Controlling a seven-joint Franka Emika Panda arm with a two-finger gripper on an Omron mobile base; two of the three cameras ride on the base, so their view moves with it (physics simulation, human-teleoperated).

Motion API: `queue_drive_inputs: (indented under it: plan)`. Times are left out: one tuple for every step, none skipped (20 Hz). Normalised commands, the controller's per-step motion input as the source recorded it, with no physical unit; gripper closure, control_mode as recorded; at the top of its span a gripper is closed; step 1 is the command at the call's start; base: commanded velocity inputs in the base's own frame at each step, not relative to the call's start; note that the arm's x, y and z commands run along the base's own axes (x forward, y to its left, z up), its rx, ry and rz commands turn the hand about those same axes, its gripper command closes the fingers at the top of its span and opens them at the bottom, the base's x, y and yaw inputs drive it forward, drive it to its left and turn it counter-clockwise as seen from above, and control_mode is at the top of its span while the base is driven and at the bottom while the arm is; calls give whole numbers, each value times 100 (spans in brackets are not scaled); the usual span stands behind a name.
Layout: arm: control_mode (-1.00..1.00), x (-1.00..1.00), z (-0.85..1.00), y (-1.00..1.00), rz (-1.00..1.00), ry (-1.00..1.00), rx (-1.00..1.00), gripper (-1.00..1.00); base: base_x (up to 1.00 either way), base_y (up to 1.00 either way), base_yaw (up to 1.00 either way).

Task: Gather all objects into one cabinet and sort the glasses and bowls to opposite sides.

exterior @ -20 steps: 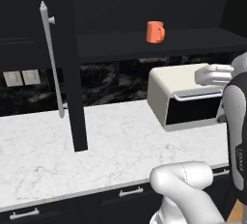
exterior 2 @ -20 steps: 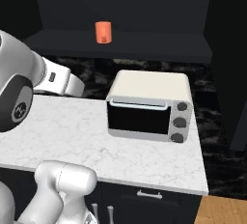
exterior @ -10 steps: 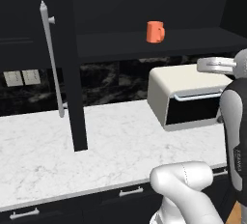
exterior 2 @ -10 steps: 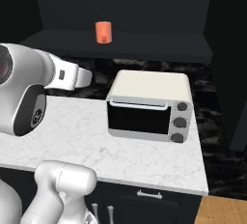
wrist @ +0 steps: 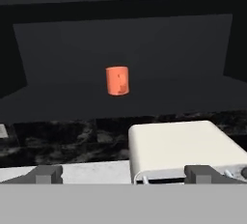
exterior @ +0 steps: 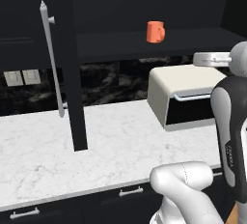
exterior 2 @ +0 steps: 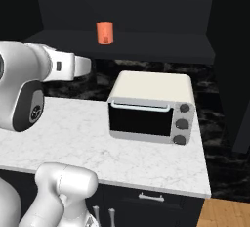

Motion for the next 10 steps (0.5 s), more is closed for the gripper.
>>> queue_drive_inputs:
  plan:
    - [-100, 9, 1, 0, 0, -9, -13, -100, 0, 0, 0]
    - [-100, 9, 4, 0, 0, -5, -15, -100, 0, 0, 0]
    - [-100, 8, 5, 0, 0, 0, -9, -100, 0, 0, 0]
    - [-100, 15, 0, -4, 0, 0, -1, -100, 0, 0, 0]
    - [-100, 21, 0, -16, 0, 0, 0, -100, 0, 0, 0]
    - [-100, 29, 0, -19, 0, 0, 0, -100, 0, 0, 0]
    - [-100, 40, 0, -16, 0, 1, 0, -100, 0, 0, 0]
    - [-100, 46, 0, -10, 0, 3, 0, -100, 0, 0, 0]
    - [-100, 46, 6, -8, 0, 5, 0, -100, 0, 0, 0]
    - [-100, 46, 9, -6, 0, 6, 0, -100, 0, 0, 0]
